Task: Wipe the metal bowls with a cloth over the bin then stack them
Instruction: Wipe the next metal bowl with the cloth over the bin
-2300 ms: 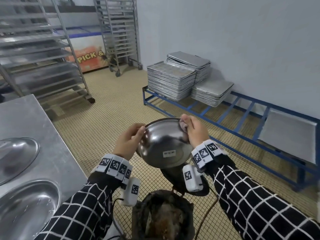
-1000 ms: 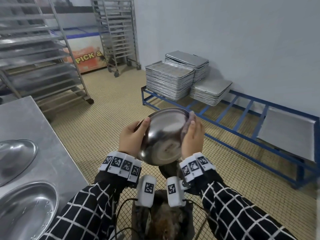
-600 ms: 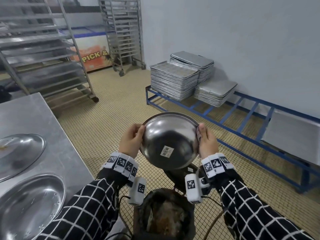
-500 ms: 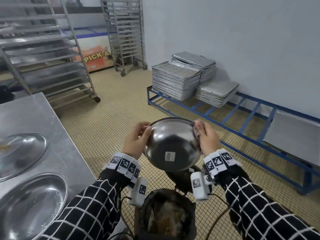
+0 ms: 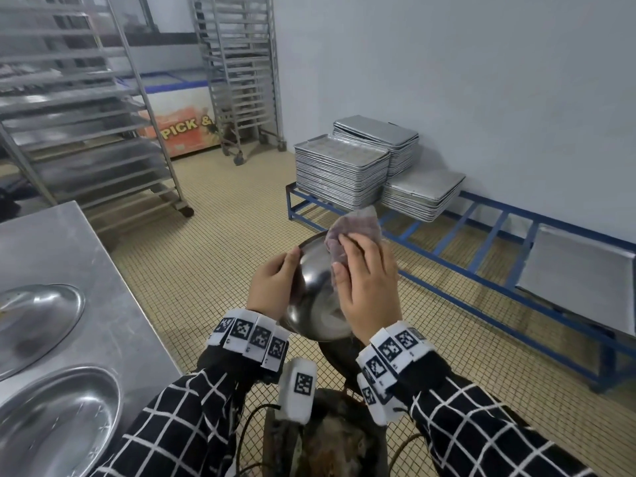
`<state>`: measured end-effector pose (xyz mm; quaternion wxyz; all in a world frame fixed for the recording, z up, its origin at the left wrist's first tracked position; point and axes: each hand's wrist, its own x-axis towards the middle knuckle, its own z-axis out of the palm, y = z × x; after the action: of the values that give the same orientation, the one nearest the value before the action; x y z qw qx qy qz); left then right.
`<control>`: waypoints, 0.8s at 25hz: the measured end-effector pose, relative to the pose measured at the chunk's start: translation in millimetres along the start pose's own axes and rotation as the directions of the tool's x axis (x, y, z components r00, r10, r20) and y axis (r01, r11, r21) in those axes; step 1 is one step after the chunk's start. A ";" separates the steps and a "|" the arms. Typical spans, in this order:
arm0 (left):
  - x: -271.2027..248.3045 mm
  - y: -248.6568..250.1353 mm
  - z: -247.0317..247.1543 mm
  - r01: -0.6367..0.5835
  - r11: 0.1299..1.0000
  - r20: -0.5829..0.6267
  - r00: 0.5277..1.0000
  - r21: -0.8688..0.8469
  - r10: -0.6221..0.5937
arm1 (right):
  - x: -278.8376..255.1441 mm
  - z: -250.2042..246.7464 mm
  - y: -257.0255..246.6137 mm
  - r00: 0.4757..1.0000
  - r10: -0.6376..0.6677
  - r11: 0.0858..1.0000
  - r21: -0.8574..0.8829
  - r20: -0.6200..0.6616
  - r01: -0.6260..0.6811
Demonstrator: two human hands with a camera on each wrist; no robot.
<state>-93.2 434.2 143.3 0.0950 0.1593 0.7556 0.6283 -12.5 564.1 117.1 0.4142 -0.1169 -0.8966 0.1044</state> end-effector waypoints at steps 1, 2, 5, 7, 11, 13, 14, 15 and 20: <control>-1.0 2.0 0.2 0.025 0.999 0.009 1.000 -0.027 -0.025 | -1.3 1.7 4.2 0.998 0.067 0.997 0.049 -0.004 -0.067; -1.6 3.7 -0.4 0.045 0.997 0.005 0.999 -0.064 -0.045 | -0.4 2.9 11.8 0.982 0.186 0.974 0.136 -0.010 -0.183; 1.0 4.2 -3.4 0.086 0.977 -0.032 0.995 -0.198 -0.094 | -2.0 5.5 34.2 0.851 0.516 0.748 0.431 0.101 -0.505; 3.8 3.5 -4.3 0.099 0.970 -0.054 0.992 -0.221 -0.114 | -12.1 3.5 35.3 0.895 0.437 0.814 0.385 0.090 -0.436; 4.3 1.9 6.9 0.045 0.988 -0.017 0.999 -0.147 -0.048 | -13.7 5.6 14.1 0.981 0.193 0.969 0.152 0.029 -0.195; 3.1 3.6 16.6 0.016 0.992 0.038 0.999 -0.129 -0.011 | -3.9 7.4 7.0 0.990 0.141 0.988 0.062 -0.019 -0.140; 2.1 5.9 20.2 0.012 0.992 0.051 0.999 -0.129 -0.006 | 2.6 6.5 6.3 0.984 0.171 0.983 0.073 -0.054 -0.167; 1.9 8.4 23.1 0.016 0.990 0.055 0.998 -0.139 -0.008 | 8.7 4.3 8.7 0.966 0.243 0.965 0.126 -0.090 -0.231; 8.4 9.9 19.0 0.125 0.956 0.046 0.992 -0.266 -0.117 | 12.9 2.3 47.4 0.701 0.704 0.461 0.680 0.112 -0.571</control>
<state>-93.3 456.3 149.8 0.1651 0.1081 0.6705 0.7152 -16.6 612.7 111.4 0.4377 -0.2965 -0.6420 0.5553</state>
